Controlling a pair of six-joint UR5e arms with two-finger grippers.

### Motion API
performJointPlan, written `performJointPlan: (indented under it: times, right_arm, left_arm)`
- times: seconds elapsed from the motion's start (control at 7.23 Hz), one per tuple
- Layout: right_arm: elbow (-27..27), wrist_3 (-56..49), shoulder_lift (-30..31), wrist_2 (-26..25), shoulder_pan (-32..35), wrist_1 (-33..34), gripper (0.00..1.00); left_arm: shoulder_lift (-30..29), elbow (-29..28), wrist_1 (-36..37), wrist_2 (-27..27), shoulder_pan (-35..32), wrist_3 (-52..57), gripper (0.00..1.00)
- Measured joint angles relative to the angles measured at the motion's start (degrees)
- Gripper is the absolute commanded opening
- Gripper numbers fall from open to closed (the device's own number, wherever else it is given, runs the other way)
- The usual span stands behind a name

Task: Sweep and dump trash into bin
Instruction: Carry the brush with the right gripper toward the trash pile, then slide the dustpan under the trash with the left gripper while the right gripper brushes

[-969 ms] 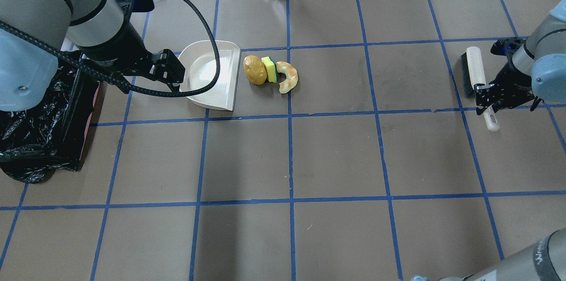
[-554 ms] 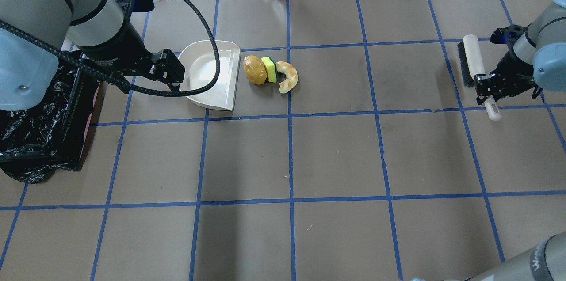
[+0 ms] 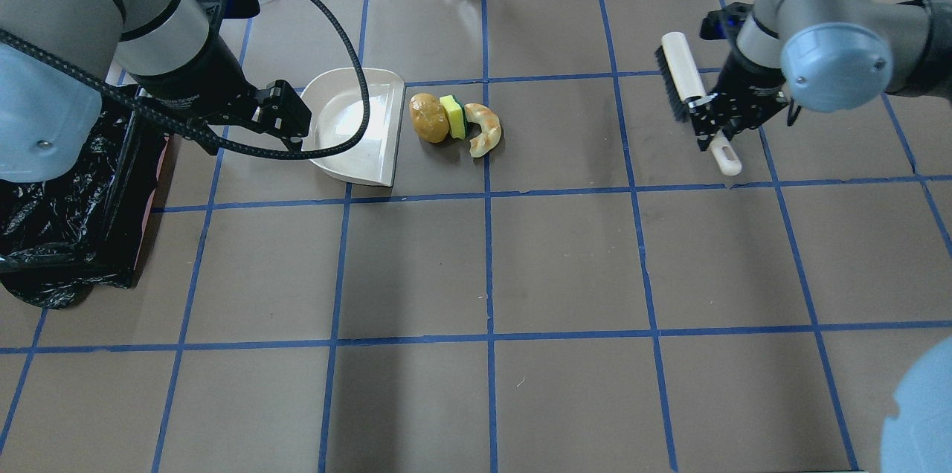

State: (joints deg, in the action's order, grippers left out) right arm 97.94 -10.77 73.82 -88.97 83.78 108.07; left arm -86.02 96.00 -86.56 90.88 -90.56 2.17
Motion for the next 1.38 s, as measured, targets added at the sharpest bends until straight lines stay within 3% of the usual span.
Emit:
performJointPlan:
  times: [0.42,0.69,1.11,1.38]
  right_arm:
    - [-1.7,21.6,-2.2,3.8,13.2,-0.4,0.00]
    - [-7.9,30.7,-7.7,5.7,20.0,-0.2,0.00]
    - [-11.1,32.0,-11.7,2.4,22.8,-0.7,0.00]
    - [-10.4,32.2,-12.0,0.5,23.1,-0.4,0.00]
  left_arm:
    - [0.0,0.1,0.1,-0.1,0.0,0.0,1.00]
    - [-0.3,0.0,0.1,-0.2,0.4,1.2,1.00]
    - [-5.4,-0.1,6.0,-0.8,3.9,18.2,1.00]
    - [-11.2,-0.3,11.8,-0.9,4.5,37.4,1.00]
